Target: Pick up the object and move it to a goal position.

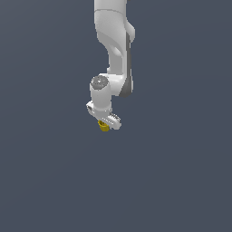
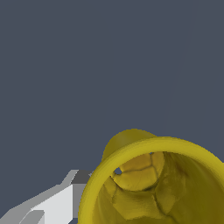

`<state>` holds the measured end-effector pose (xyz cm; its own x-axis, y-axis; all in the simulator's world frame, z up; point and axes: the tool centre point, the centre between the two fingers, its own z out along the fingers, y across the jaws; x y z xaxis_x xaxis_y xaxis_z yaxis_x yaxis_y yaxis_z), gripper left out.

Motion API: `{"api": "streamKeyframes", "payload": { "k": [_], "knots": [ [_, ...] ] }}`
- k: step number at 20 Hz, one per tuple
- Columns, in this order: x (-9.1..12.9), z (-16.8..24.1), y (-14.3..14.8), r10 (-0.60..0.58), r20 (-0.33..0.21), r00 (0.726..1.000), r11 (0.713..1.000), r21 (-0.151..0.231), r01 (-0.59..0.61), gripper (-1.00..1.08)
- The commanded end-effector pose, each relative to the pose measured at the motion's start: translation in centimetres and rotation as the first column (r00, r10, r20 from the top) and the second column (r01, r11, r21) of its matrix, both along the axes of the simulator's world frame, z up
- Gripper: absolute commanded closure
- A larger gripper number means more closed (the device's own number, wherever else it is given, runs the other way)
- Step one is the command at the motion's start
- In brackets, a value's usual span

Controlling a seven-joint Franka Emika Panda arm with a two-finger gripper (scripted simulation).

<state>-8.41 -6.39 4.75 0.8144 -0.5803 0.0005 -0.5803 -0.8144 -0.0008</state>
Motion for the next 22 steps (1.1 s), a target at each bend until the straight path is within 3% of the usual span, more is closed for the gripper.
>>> {"api": "streamKeyframes", "payload": {
  "k": [1, 12, 22],
  "knots": [
    [0.0, -0.1, -0.1, -0.001, -0.001, 1.0, 1.0, -0.001, 0.001, 1.08],
    [0.5, 0.7, 1.9, 0.0, 0.0, 1.0, 1.0, 0.0, 0.0, 1.08],
    [2.7, 3.3, 9.8, -0.001, 0.0, 1.0, 1.0, -0.001, 0.001, 1.08]
  ]
}}
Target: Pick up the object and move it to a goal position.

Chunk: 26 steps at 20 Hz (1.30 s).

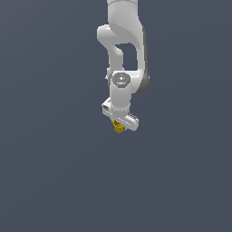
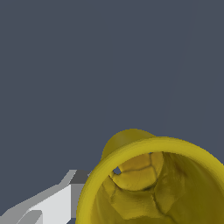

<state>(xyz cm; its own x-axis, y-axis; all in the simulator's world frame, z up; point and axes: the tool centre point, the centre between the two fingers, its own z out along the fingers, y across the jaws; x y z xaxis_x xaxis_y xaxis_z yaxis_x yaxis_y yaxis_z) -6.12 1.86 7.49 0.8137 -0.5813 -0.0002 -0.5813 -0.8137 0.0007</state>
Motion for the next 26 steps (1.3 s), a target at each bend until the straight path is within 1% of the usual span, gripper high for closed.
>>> {"api": "streamKeyframes", "payload": {
  "k": [1, 9, 14, 20, 26],
  "knots": [
    [0.7, 0.9, 2.6, 0.0, 0.001, 1.0, 1.0, 0.0, 0.0, 1.08],
    [3.4, 3.9, 11.5, 0.0, 0.001, 1.0, 1.0, -0.001, 0.0, 1.08],
    [4.8, 5.4, 15.9, 0.0, 0.001, 1.0, 1.0, -0.001, 0.0, 1.08],
    [6.0, 6.5, 19.1, 0.0, 0.001, 1.0, 1.0, 0.0, 0.0, 1.08],
    [6.5, 6.9, 20.4, 0.0, 0.001, 1.0, 1.0, 0.001, 0.0, 1.08]
  ]
}}
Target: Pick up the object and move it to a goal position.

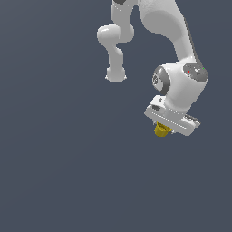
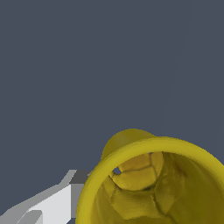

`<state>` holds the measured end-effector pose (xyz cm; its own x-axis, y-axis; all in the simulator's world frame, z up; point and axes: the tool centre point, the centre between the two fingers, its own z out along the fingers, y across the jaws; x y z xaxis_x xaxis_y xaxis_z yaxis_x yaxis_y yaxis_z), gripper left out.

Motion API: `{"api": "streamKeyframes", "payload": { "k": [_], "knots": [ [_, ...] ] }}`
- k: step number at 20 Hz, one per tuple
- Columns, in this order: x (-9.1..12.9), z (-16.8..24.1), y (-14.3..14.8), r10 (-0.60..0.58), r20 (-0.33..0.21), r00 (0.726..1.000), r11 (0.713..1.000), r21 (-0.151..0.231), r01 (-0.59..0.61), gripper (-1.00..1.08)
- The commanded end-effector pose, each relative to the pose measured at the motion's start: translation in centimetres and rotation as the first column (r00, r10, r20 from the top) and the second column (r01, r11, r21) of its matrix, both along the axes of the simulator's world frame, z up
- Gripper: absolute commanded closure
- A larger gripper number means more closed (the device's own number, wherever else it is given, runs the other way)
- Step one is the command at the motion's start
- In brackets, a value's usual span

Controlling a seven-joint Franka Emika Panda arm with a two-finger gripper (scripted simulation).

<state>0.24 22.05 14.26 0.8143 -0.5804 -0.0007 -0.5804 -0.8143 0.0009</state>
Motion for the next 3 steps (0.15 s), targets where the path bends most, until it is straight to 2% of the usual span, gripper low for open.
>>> {"api": "streamKeyframes", "payload": {
  "k": [1, 3],
  "knots": [
    [0.22, 0.18, 0.29, -0.001, 0.001, 1.0, 1.0, 0.0, 0.001, 1.08],
    [0.25, 0.19, 0.34, -0.001, 0.001, 1.0, 1.0, 0.0, 0.001, 1.08]
  ]
}}
